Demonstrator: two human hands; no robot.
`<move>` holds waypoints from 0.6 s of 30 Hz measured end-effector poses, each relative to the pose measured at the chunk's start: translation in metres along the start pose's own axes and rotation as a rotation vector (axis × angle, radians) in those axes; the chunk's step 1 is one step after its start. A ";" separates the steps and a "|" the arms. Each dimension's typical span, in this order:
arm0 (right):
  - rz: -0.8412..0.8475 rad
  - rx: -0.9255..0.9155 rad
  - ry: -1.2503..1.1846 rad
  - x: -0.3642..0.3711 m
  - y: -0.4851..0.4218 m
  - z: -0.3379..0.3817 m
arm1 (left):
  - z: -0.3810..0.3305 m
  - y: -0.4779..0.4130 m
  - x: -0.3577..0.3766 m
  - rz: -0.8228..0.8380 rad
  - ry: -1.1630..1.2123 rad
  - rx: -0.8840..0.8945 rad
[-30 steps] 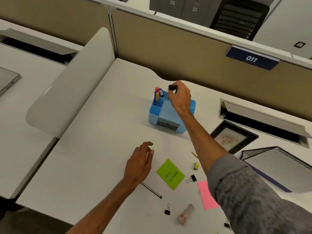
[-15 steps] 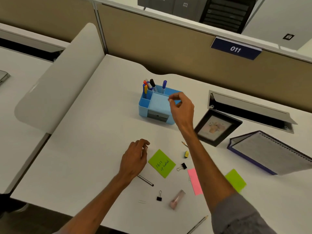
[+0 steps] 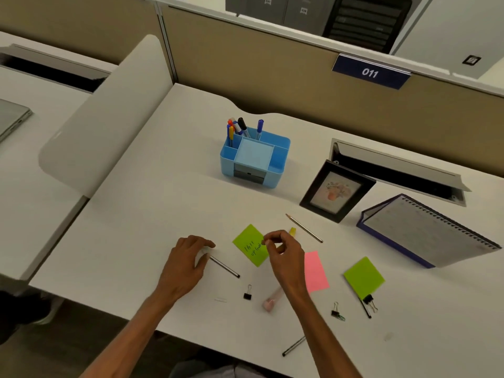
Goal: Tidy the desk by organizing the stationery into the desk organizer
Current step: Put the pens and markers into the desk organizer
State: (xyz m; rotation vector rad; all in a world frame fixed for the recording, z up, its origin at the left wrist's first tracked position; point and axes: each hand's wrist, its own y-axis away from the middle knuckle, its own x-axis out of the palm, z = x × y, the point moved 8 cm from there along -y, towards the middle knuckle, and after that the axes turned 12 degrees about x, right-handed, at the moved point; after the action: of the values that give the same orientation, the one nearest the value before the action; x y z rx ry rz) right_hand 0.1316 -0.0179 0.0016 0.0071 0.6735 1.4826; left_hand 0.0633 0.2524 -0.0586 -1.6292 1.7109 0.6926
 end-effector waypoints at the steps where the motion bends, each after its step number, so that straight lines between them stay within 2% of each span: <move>1: 0.016 -0.004 0.001 0.004 0.007 -0.002 | 0.002 0.003 0.001 0.038 -0.014 0.024; 6: 0.106 0.007 0.073 0.022 0.037 -0.017 | 0.004 0.007 0.012 0.207 -0.126 0.090; 18: 0.180 0.013 0.154 0.044 0.068 -0.029 | 0.012 -0.009 0.016 0.235 -0.024 0.074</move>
State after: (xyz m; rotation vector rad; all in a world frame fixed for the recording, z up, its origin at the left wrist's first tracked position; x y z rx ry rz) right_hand 0.0553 0.0195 -0.0126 -0.0371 0.8241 1.6639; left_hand 0.0734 0.2512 -0.0778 -1.3777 1.9063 0.7473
